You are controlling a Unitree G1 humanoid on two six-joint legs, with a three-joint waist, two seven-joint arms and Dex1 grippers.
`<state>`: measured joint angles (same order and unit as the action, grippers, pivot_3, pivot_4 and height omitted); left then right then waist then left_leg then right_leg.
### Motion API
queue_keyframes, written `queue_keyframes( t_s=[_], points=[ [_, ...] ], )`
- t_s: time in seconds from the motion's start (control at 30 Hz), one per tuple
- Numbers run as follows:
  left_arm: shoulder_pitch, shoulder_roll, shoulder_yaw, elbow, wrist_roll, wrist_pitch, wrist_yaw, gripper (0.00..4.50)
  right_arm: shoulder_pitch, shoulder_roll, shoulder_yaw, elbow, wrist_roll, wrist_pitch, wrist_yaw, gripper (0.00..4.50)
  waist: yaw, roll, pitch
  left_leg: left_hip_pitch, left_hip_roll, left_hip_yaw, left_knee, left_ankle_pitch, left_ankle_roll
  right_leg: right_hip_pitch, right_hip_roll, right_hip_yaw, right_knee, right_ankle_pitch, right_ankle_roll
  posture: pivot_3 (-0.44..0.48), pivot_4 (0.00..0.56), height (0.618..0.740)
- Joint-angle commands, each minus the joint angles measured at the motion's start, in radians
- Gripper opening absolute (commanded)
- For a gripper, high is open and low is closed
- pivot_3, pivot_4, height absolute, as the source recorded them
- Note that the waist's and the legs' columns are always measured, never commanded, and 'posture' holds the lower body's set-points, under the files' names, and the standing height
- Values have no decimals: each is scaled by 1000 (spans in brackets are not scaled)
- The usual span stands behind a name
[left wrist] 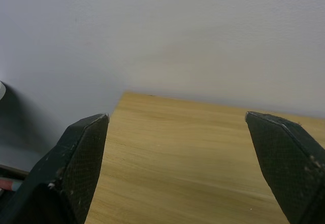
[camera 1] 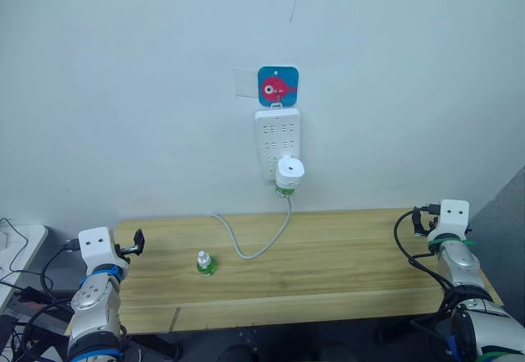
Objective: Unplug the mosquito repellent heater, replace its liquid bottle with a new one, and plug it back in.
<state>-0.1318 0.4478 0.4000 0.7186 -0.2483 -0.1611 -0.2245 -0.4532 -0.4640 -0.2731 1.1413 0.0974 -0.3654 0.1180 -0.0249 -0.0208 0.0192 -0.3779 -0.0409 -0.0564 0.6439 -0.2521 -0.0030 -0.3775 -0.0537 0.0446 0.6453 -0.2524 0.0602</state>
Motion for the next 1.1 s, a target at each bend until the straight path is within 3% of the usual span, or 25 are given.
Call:
queue_keyframes(
  t_s=[0.03,0.53,0.77,0.97,1.1],
  points=[
    [-24,16,11,-6,0,-23,-3,4488,-23,-25,-6,-13,-2,-10,-6,4500,0,0,0,0,0,0,0,0,0,0,0,0,0,0,0,62,0,740],
    [-57,33,15,96,15,-74,-16,4488,-5,-29,-4,-31,-2,-16,0,4500,-1,0,0,0,0,0,0,0,0,0,0,0,0,0,0,53,0,740],
    [-43,46,12,67,-8,-79,-88,4488,10,-24,4,-115,22,0,115,4500,-1,0,0,0,0,0,0,0,0,0,0,0,0,0,0,45,0,740],
    [7,71,12,-92,-81,-11,-254,4488,120,-8,46,-399,44,96,260,4500,-1,0,0,-1,1,-1,0,0,0,0,0,0,0,0,0,32,13,740],
    [27,144,-31,-316,-151,84,-462,4488,267,2,102,-810,135,281,384,4500,-1,4,4,-2,2,-1,0,-1,1,-1,-2,0,0,-1,-1,11,53,740]
  ],
)
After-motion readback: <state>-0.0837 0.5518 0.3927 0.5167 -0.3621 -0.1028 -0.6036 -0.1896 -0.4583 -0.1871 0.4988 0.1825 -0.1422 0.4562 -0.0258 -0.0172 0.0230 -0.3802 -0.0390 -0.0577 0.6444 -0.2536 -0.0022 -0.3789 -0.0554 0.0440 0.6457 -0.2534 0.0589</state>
